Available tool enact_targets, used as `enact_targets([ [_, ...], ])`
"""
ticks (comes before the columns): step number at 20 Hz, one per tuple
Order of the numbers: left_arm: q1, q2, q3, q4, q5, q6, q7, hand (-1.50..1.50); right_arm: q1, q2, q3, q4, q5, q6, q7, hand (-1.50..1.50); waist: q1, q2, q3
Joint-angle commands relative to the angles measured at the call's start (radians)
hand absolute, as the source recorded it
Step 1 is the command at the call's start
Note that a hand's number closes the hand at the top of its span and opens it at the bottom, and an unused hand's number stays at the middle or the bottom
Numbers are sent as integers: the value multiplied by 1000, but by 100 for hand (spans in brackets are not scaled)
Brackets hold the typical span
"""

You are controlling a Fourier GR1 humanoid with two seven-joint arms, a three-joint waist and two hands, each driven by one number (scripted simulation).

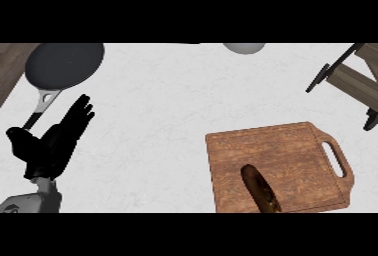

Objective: Pick the lemon from the cutting board and place it in the tiered basket

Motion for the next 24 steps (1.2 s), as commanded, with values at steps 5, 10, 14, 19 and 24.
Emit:
enact_targets([
  [5, 13, -17, -1, 8, -15, 7, -24, 0, -139, 52, 72, 184, 94, -13, -18, 150, -13, -1, 1],
  [10, -42, 1, 22, 0, -2, 14, 33, 0, -166, 136, 127, 260, 190, -121, -91, 150, -10, 1, 2],
  [14, 22, -24, -1, 6, -14, 0, -26, 0, -194, 172, 137, 337, 247, -198, -119, 150, -7, 1, 2],
  [19, -4, -10, 7, -28, -5, 2, 41, 0, -205, 224, 143, 382, 297, -292, -155, 150, -11, 0, 2],
  [24, -4, -24, -8, -26, -27, 9, 6, 0, -285, 263, 77, 481, 290, -457, -178, 150, 6, 6, 2],
])
